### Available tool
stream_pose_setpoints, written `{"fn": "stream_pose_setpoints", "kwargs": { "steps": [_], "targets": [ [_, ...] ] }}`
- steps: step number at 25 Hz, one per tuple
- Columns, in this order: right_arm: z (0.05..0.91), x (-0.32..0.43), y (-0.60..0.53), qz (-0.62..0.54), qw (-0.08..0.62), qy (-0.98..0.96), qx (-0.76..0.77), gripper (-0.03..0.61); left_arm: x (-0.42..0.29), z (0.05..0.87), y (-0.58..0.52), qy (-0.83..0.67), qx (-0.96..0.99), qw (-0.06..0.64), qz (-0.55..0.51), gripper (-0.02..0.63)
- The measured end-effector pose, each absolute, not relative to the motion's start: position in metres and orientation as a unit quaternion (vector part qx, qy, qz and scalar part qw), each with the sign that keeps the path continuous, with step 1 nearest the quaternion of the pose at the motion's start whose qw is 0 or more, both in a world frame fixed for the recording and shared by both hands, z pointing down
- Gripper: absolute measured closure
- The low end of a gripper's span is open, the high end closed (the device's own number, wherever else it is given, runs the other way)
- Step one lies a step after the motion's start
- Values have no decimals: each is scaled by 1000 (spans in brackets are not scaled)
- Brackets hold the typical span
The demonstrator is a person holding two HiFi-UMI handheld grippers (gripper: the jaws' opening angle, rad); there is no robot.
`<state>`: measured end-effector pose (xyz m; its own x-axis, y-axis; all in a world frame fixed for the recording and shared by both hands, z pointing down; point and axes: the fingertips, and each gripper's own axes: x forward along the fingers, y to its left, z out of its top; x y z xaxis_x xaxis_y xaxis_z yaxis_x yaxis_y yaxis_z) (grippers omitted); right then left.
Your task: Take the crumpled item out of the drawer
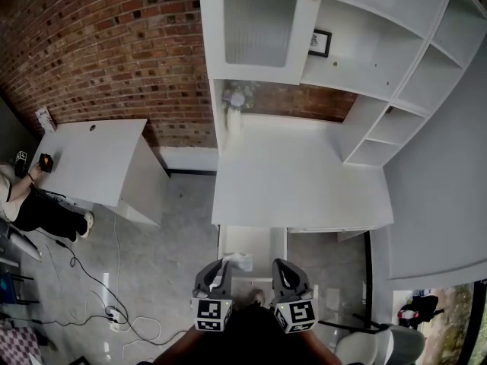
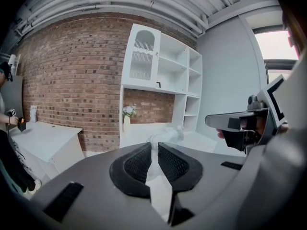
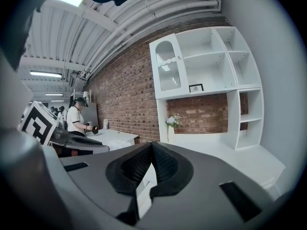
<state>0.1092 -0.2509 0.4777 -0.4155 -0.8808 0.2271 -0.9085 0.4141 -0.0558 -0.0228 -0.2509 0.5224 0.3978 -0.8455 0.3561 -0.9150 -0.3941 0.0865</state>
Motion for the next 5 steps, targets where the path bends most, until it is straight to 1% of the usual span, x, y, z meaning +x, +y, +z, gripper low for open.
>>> {"fn": "stream_pose_setpoints", "kwargs": {
  "steps": [5],
  "targets": [
    [477,106,-248,83,81,-839,532,565,-25,525,-248,-535,823,138,130,552]
  ]
}}
